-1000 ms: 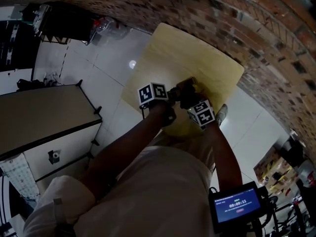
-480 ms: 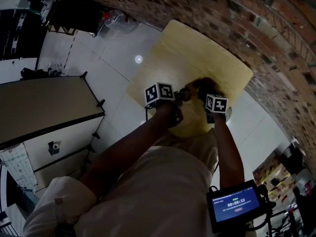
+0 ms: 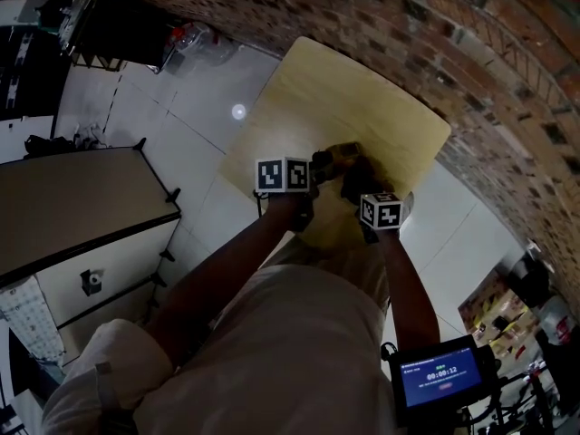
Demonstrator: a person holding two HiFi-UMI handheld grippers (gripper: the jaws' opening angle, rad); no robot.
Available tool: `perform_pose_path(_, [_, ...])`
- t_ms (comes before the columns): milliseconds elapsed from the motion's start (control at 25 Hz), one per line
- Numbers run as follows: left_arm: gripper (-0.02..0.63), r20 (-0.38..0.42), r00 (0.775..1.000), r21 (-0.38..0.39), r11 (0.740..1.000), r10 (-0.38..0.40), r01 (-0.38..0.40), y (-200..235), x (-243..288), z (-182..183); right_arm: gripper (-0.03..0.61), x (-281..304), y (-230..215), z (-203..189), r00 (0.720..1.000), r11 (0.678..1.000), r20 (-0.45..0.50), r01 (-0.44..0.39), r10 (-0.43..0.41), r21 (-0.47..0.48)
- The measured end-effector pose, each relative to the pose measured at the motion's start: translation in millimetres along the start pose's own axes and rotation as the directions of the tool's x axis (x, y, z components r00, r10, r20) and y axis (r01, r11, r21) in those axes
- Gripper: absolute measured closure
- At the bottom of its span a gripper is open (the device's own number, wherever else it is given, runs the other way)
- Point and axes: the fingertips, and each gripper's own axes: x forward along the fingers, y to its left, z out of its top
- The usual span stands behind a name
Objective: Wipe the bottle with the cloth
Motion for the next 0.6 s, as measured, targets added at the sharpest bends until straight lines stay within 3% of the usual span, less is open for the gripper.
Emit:
perform_pose_path(120, [0.372,-0.004,1.0,0.193,0.981,0.022,-0.021,-4,0,-5,0.492,-2,3,-10,1.0,1.0,-0.01,-0.004,0.004,-0.013])
perform_pose_path(240, [0.364,-0.002,0.997,0.396,0.915,0.081,-0.073,0,2,-11,0.492,-10,6,-20,1.0,1.0,-0.01,-0.005,0.005,-0.013])
perform_pose_path(320, [0.364,0.005,0.994,0.487,0.868,0.11,-0.099,2,6,-13,0.492,-19,5,-26,1.0,1.0,-0.008,0.002,-0.002,0.0])
perform_pose_path(440, [0.368,0.001,0.989,0.547,0.828,0.149,-0.126,7,11,-16,0.492,-30,9,-19,0.999,1.0,0.032,0.001,-0.001,0.01])
perform_pose_path(600, [0.394,-0.01,0.986,0.569,0.811,0.169,-0.133,11,19,-21,0.492,-43,13,1,0.989,0.996,0.147,-0.017,0.004,0.086])
